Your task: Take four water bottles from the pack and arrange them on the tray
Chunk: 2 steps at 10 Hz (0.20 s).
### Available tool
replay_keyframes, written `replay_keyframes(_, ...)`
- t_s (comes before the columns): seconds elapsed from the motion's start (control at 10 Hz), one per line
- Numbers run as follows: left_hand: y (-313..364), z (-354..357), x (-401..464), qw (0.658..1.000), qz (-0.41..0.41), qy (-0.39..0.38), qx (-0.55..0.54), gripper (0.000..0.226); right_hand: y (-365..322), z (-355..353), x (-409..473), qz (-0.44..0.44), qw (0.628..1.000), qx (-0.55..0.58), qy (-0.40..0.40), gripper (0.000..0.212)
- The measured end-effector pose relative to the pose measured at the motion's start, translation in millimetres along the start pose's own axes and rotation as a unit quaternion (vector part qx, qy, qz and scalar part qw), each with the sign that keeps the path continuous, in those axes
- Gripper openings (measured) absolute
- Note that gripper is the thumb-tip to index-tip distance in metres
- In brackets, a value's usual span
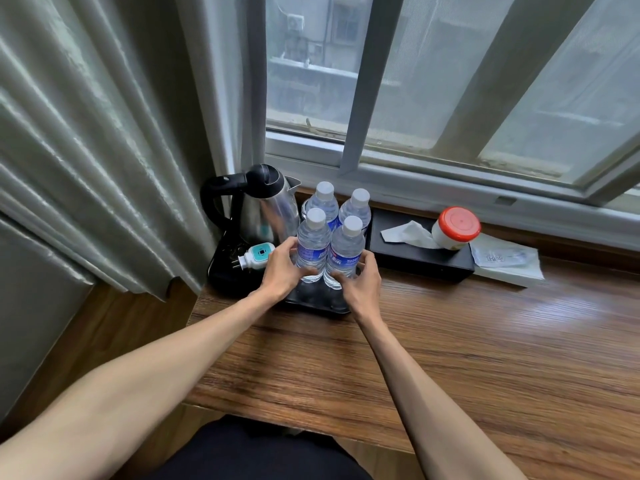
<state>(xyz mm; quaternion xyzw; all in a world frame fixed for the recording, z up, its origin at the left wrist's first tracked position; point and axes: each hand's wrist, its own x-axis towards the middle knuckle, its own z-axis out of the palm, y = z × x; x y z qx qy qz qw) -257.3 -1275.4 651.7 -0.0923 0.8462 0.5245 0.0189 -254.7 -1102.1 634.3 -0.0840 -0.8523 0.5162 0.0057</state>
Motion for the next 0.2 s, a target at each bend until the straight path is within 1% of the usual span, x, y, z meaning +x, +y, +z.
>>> replay_keyframes(0.1, -2.4, -2.5, 3.6, 0.999, -0.002, -0.033, 0.01, 0.075, 1.7, -0.1, -2.1, -0.001, 1.0, 0.006, -0.008, 0.071)
replay_keyframes(0.2, 2.3, -5.8, -0.9, 0.999, -0.003, -0.048, 0.006, 0.088, -0.6, -3.8, -7.7, -0.006, 0.999, 0.029, -0.02, 0.082)
